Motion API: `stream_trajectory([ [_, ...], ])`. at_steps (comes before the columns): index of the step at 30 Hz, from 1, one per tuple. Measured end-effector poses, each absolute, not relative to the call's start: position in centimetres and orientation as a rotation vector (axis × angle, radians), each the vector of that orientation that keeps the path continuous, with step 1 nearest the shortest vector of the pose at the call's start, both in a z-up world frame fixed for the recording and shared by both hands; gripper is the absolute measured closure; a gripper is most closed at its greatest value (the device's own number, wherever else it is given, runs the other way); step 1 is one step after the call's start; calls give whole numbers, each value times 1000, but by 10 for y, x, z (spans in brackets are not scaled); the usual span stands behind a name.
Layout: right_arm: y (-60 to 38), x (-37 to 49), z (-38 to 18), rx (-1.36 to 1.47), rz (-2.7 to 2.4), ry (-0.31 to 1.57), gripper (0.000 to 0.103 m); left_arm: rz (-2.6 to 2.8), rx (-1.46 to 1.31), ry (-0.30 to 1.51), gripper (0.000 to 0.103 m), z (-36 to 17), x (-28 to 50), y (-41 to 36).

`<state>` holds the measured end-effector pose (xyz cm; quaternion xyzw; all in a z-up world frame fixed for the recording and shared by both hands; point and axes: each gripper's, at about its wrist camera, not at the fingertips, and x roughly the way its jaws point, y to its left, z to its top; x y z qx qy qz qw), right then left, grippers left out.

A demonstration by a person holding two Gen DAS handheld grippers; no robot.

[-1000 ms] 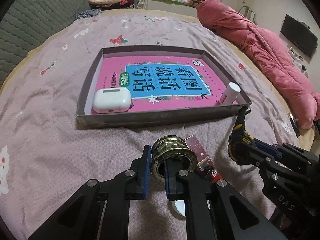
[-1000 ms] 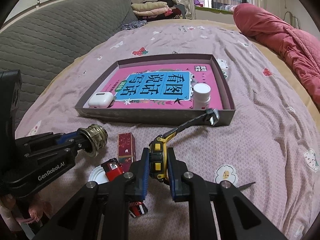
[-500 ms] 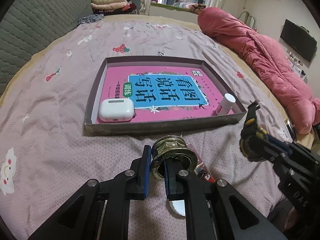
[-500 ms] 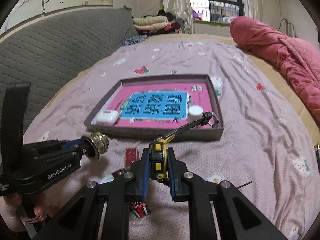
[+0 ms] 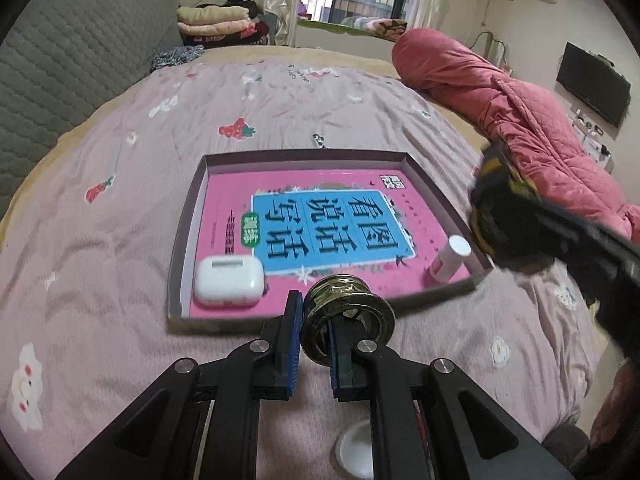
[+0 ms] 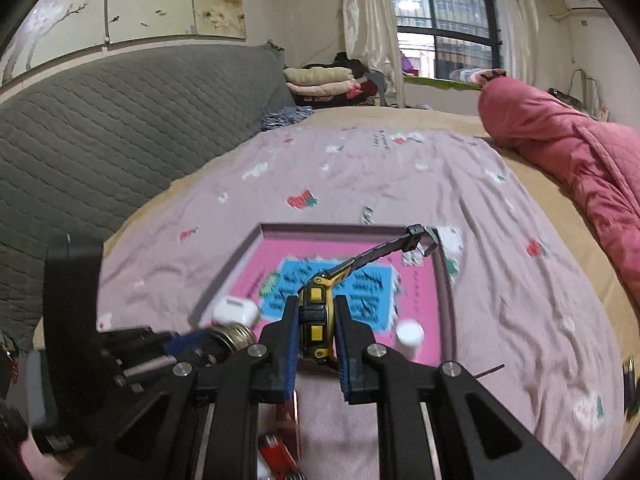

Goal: Organize rigid objects
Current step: 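Carry the brass cylinder with the left tool into the tray while the right tool carries the watch there, then lower the cylinder onto the book with the left tool while the right tool lowers the watch beside the bottle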

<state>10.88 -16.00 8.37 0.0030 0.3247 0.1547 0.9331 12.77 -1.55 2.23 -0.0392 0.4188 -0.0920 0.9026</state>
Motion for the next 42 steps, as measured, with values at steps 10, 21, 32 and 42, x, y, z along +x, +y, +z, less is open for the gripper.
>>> stream_trajectory([
  [10,-134,161,89,-33,326,701,86,-176,-74,879,92,18,169,-15],
  [21,-128,181,39,-94,311,831,86,-176,-73,936,92,-5,196,-14],
  [32,-132,185,0,-138,325,881,85,-191,-50,970,92,-26,204,-21],
  [42,-134,184,-16,-131,317,904,85,-196,-38,994,92,-36,205,-26],
])
